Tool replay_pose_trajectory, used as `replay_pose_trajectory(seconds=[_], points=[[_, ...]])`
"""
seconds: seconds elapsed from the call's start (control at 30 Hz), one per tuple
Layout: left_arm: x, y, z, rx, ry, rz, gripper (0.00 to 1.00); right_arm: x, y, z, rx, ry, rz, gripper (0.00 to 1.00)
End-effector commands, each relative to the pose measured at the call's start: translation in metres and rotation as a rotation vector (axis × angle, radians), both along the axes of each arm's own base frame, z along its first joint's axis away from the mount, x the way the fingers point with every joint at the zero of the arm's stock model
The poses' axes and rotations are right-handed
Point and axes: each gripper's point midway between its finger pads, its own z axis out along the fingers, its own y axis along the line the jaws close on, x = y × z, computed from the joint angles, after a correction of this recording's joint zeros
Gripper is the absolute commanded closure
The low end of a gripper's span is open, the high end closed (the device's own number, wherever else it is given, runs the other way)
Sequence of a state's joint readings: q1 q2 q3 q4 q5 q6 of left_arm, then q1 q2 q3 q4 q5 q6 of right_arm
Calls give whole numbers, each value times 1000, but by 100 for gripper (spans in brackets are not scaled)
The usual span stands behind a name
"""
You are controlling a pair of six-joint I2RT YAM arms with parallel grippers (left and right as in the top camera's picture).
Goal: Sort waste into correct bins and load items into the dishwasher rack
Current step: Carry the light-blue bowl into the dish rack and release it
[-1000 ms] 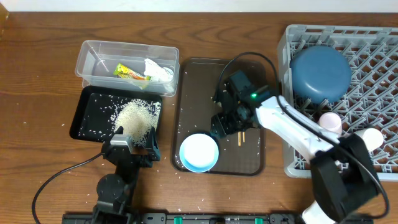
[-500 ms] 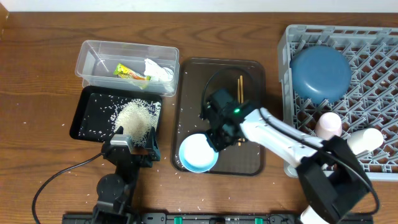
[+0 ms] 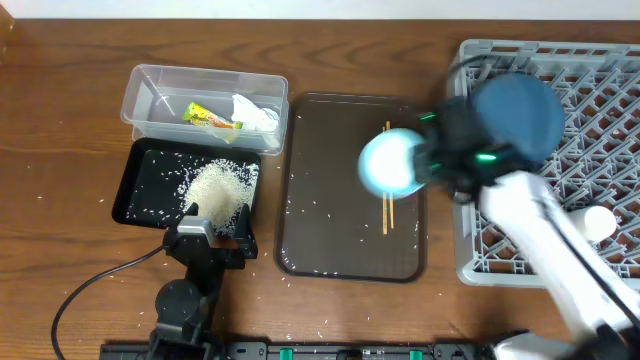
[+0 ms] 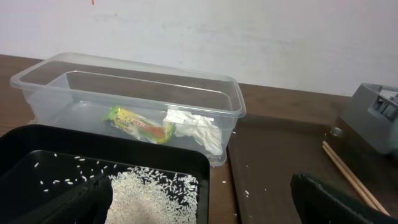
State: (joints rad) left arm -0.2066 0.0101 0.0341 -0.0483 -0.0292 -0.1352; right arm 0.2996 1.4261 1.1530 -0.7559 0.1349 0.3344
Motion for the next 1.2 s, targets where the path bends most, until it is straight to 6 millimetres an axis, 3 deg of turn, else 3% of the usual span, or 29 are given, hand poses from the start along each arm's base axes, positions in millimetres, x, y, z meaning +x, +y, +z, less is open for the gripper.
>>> replay_pose_trajectory(seconds=[0.0,0.13,0.23,0.3,0.37,0.5,0.73,1.17], points=[[0,0,-18,1,45,5,6,4,-106,67,-198,-222,-348,99],[0,0,-18,1,45,5,6,-10,-182,107,-238,-353,-592,99],[0,1,-18,1,45,5,6,-31,-240,128,-412,-402,-804,99],[0,0,-18,1,45,5,6,-46,-270,140,-601,-376,-885,99],[0,1,-18,1,45,5,6,-52,-283,145,-724,-338,-914,99],[0,1,-18,1,45,5,6,-49,-301,144,-941,-230,-933,99],[0,0,-18,1,45,5,6,-8,-318,117,-1206,-1,-787,99],[0,0,-18,1,45,5,6,43,-308,47,-1295,144,-582,99]])
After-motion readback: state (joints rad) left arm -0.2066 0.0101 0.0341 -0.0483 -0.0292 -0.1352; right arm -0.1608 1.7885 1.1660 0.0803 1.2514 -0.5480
